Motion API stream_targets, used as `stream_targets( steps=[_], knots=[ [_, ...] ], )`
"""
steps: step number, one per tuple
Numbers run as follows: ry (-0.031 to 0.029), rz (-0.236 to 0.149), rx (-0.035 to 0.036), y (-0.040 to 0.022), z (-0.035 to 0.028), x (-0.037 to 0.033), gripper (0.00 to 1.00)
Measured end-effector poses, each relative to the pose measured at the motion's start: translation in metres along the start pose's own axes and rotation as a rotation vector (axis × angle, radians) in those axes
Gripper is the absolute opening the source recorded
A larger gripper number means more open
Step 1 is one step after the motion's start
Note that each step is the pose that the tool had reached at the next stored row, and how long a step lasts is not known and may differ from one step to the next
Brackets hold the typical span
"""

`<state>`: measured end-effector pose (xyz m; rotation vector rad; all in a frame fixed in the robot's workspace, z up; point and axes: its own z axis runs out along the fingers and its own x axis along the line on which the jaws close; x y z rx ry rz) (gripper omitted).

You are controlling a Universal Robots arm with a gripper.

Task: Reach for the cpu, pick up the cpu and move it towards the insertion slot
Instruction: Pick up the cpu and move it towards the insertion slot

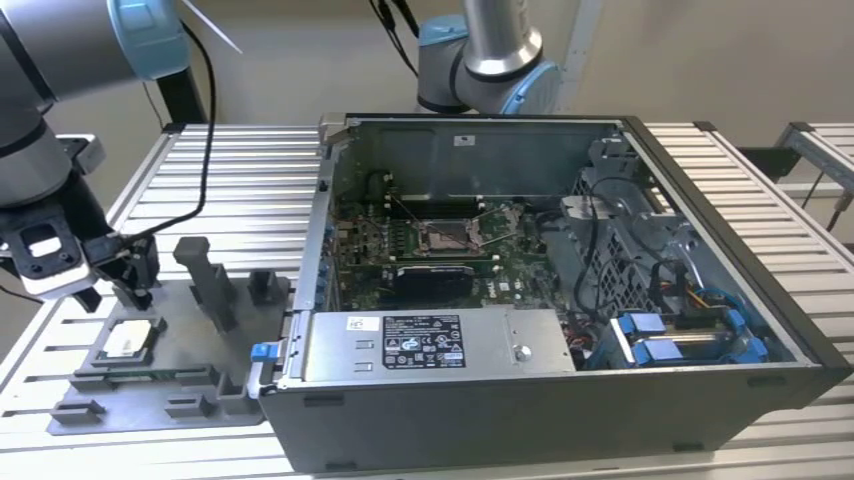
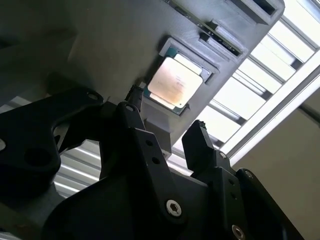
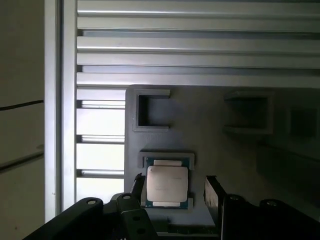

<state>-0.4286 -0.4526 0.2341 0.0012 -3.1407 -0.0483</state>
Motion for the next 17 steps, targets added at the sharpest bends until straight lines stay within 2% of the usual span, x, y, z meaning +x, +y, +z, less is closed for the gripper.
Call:
stream_targets(
  steps=[17],
  knots=[
    [0.0001,0.000,0.0001,-0.0009,0.0089,0.0001,1.00]
  ],
)
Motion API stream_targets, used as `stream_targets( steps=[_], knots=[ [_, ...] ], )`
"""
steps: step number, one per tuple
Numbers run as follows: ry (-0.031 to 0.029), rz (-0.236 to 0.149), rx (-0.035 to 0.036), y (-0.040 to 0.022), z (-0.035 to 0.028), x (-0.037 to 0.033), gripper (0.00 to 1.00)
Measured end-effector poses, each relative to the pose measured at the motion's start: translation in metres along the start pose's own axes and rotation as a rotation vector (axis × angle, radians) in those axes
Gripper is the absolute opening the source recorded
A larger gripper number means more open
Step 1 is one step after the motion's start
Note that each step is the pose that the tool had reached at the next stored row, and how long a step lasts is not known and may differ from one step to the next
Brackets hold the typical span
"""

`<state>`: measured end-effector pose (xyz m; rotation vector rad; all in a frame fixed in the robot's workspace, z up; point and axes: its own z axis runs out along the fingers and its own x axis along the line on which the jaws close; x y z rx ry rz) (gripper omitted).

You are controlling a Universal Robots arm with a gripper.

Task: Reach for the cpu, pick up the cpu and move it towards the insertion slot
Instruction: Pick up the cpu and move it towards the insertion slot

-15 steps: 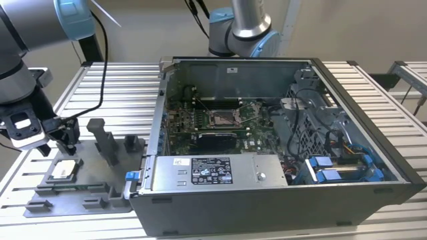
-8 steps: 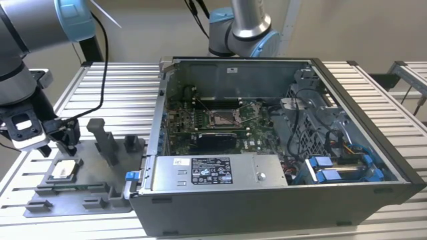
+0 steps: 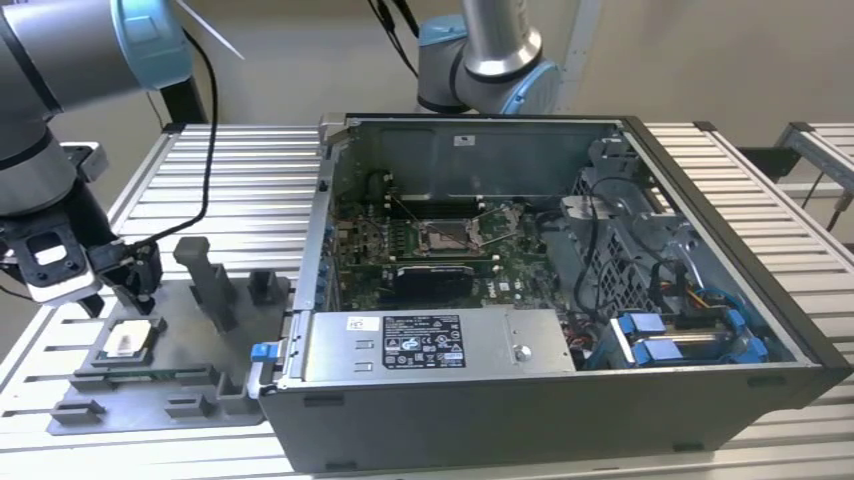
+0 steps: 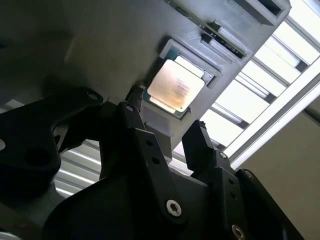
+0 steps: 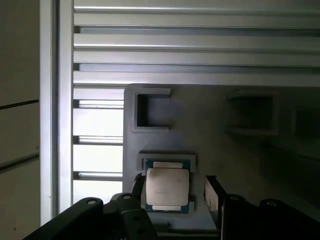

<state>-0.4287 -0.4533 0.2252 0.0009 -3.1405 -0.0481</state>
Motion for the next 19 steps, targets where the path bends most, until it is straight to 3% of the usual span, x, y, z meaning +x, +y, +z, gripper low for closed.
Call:
stream_targets(
  steps=[7,19],
  knots=[
    [-0.0001,0.000,-0.0001,-0.0060,0.0064,0.0002,1.00],
    [0.0000,0.002,0.0001,-0.0069,0.0164,0.0025,1.00]
  ],
)
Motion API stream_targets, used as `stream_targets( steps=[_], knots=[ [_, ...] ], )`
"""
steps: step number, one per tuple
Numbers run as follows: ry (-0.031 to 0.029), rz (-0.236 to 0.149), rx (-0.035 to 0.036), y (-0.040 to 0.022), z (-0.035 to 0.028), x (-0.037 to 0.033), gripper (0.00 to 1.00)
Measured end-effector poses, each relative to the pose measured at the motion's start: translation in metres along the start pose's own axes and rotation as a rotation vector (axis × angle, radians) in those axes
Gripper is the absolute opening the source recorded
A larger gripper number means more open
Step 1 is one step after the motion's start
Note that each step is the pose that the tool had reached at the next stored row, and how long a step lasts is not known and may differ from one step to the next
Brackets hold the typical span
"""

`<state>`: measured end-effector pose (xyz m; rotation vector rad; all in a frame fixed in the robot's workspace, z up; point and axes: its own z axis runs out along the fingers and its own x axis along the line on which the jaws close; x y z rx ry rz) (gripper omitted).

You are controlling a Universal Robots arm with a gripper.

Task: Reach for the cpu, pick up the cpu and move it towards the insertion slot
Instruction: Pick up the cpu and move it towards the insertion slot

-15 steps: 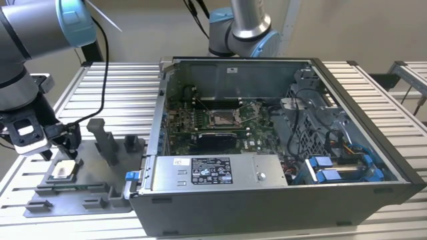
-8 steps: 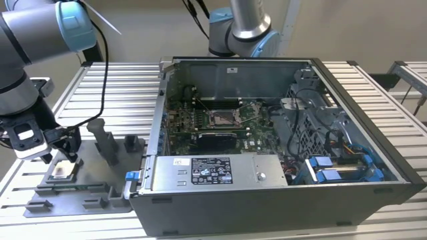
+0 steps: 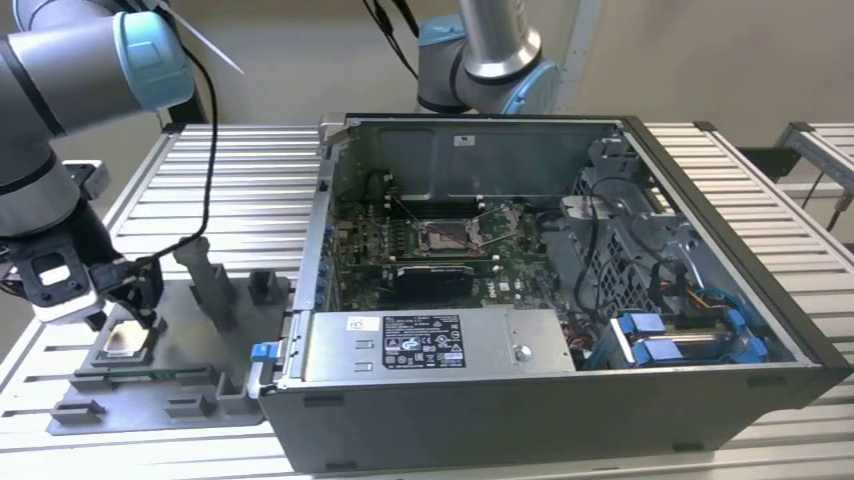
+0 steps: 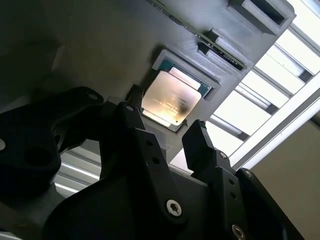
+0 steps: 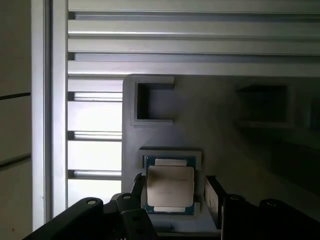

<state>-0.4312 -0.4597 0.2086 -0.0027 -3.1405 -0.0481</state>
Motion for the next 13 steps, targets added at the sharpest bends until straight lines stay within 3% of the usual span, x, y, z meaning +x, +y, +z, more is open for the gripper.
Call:
stream_targets(
  steps=[13],
  knots=[
    [-0.0004,0.006,-0.0001,-0.0014,0.0102,0.0027,1.00]
  ],
)
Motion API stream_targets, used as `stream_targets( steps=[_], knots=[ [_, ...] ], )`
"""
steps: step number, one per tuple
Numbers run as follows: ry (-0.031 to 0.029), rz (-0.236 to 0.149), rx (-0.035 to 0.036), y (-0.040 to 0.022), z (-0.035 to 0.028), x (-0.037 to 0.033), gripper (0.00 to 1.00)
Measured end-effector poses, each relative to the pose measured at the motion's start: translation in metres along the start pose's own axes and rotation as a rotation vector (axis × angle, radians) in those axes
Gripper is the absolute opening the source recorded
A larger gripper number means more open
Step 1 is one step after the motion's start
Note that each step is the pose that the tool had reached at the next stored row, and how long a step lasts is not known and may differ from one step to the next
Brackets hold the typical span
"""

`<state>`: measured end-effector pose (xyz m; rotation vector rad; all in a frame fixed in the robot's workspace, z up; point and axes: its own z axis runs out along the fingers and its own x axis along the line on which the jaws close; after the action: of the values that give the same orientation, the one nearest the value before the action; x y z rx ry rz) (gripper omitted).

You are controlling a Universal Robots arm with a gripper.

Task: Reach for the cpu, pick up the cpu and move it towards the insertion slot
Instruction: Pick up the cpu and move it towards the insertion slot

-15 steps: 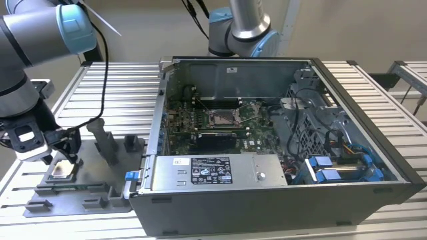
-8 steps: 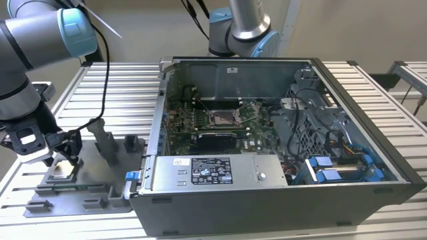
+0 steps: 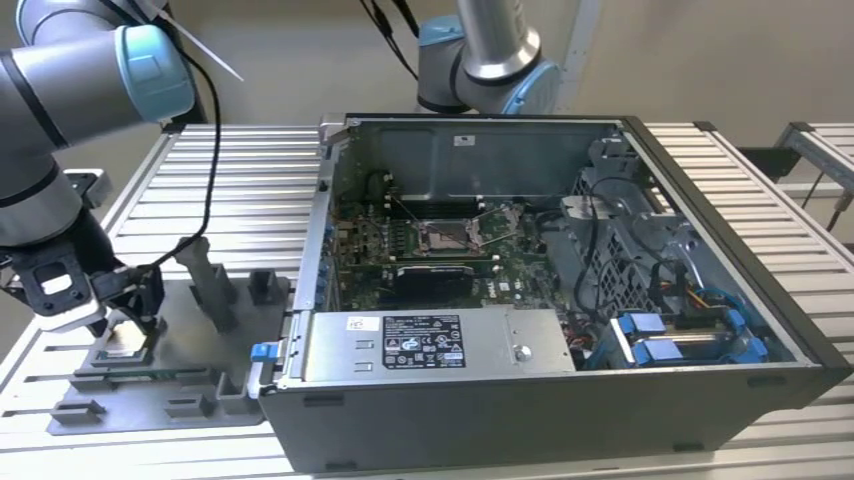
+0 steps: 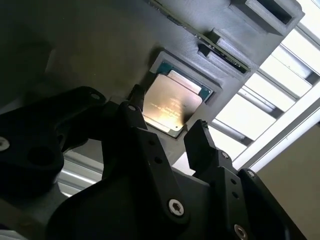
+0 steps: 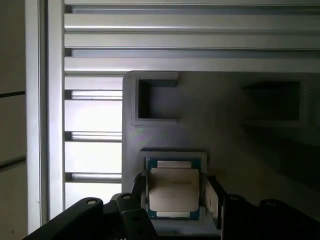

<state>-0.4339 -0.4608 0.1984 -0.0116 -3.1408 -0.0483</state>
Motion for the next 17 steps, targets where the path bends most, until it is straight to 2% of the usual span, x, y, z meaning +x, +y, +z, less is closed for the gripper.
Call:
stream_targets(
  steps=[17],
  knots=[
    [-0.0002,0.009,0.0001,-0.0017,0.0115,0.0004,1.00]
  ],
)
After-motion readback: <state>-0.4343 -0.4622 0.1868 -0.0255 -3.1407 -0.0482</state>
